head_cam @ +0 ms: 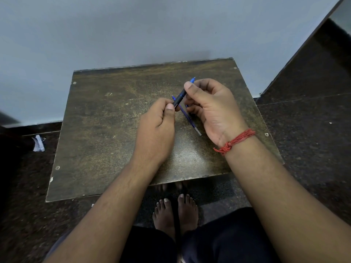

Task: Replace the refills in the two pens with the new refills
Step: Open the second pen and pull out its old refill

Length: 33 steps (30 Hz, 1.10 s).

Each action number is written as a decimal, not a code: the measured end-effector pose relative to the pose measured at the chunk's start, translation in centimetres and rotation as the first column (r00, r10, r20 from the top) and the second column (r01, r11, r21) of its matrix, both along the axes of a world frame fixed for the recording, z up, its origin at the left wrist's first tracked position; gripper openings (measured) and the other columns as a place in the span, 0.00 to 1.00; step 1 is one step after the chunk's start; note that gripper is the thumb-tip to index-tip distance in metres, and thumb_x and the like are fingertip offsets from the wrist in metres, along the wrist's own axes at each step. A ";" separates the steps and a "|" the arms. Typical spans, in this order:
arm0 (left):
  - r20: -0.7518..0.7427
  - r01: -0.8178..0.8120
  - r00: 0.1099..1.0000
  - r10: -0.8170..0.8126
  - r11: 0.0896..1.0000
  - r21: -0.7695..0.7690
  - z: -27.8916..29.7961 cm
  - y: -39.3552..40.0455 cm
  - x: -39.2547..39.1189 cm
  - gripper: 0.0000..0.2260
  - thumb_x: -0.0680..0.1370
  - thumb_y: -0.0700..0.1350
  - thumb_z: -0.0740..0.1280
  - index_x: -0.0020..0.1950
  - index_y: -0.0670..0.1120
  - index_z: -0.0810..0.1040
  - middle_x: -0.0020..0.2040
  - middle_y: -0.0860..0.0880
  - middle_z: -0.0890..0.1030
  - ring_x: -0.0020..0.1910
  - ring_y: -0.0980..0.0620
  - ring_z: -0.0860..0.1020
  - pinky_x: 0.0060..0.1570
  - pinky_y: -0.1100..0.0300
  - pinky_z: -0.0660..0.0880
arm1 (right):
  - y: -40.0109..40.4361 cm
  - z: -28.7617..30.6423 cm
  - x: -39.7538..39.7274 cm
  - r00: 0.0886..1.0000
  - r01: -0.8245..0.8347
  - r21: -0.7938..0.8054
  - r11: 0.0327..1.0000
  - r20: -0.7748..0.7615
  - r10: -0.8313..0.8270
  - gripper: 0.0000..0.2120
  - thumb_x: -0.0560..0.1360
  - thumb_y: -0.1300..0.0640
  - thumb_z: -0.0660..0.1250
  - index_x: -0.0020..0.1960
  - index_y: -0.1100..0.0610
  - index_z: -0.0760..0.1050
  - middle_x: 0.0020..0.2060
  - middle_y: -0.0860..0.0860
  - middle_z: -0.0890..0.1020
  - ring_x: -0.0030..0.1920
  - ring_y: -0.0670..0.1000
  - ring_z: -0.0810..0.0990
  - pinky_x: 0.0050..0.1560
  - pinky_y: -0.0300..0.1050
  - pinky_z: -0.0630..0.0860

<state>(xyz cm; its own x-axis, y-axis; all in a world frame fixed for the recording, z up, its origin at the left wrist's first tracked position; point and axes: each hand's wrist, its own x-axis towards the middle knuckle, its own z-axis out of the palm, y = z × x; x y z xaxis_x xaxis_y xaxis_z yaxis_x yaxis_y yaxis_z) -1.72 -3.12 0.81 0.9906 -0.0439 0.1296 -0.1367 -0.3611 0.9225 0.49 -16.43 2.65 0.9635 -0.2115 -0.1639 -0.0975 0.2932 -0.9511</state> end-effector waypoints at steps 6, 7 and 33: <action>0.001 0.002 1.000 -0.002 1.000 0.003 0.0 0.0 0.0 0.11 0.84 0.45 0.57 0.50 0.45 0.78 0.32 0.55 0.71 0.31 0.59 0.68 0.33 0.59 0.66 | -0.1 0.2 0.0 1.000 -0.028 0.048 0.998 -0.004 0.029 0.05 0.77 0.66 0.67 0.47 0.59 0.79 0.41 0.55 0.84 0.43 0.53 0.81 0.40 0.41 0.76; 0.001 0.002 1.000 -0.002 1.000 0.001 0.0 0.0 0.0 0.11 0.84 0.46 0.57 0.50 0.45 0.78 0.32 0.55 0.71 0.31 0.58 0.68 0.33 0.59 0.66 | -0.2 0.3 0.0 0.999 -0.041 0.078 0.996 0.000 0.041 0.07 0.77 0.68 0.65 0.49 0.60 0.80 0.43 0.56 0.85 0.45 0.53 0.82 0.41 0.41 0.77; 0.002 0.010 1.000 -0.010 1.000 0.010 0.0 0.0 0.0 0.12 0.82 0.48 0.56 0.50 0.47 0.78 0.32 0.54 0.71 0.31 0.58 0.68 0.33 0.57 0.66 | -0.4 0.5 -0.2 1.000 -0.017 0.146 0.989 -0.023 0.021 0.08 0.77 0.71 0.62 0.51 0.61 0.77 0.49 0.62 0.84 0.46 0.54 0.83 0.46 0.45 0.80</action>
